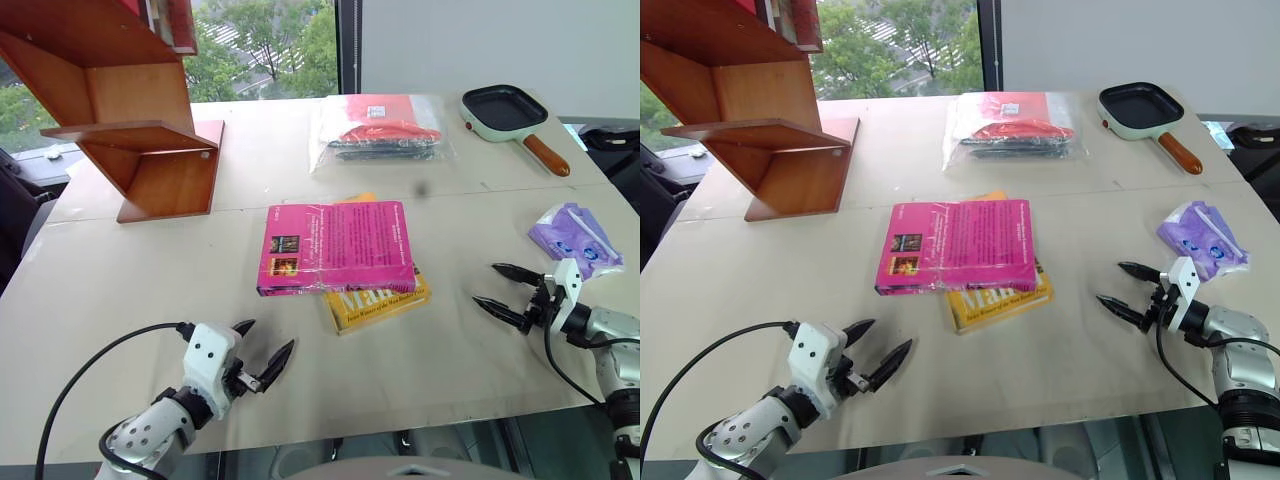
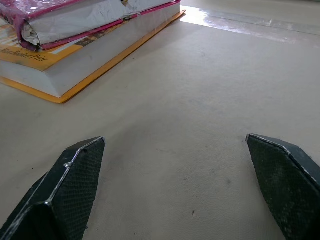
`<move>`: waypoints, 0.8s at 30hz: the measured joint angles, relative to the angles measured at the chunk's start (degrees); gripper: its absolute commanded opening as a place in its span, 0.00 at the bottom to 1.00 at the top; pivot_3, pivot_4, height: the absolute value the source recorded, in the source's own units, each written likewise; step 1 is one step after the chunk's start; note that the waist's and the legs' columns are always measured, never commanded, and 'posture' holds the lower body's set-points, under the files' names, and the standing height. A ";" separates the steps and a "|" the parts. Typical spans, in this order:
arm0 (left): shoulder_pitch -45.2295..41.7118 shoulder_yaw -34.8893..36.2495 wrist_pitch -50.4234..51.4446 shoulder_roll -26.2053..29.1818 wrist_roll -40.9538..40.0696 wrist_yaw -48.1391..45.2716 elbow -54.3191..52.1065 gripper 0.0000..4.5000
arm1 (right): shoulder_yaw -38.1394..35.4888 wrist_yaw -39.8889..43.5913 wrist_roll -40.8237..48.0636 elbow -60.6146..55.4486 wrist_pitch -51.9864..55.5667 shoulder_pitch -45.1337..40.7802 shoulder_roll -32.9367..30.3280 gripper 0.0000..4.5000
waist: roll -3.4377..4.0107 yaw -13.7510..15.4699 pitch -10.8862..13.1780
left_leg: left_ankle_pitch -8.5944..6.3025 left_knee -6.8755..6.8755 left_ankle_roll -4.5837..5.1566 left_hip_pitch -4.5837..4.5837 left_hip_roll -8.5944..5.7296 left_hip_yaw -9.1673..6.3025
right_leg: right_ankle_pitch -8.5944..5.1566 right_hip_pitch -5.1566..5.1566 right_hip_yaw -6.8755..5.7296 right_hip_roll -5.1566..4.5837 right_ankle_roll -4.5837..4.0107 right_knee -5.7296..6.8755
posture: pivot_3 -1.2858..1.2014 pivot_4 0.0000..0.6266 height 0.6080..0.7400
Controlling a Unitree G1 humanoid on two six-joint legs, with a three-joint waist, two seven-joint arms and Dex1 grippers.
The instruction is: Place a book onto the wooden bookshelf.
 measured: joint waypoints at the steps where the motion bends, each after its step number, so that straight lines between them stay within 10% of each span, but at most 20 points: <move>1: 0.00 0.00 0.00 0.00 0.00 0.00 0.00 0.99 | 0.00 0.00 0.00 0.00 0.00 0.00 0.00 1.00 | 0.00 0.00 0.00 | 0.00 0.00 0.00 0.00 0.00 0.00 | 0.00 0.00 0.00 0.00 0.00 0.00 | 0.52 0.24 1.00; 24: -2.64 0.05 -1.36 -5.55 -0.08 0.48 2.69 0.99 | -0.23 -3.05 0.33 -3.18 3.63 0.86 0.35 1.00 | -0.06 0.04 -0.03 | 0.00 -0.04 0.00 -0.01 0.02 -0.02 | 0.00 -0.01 -0.03 0.00 0.02 -0.02 | 0.52 0.24 1.00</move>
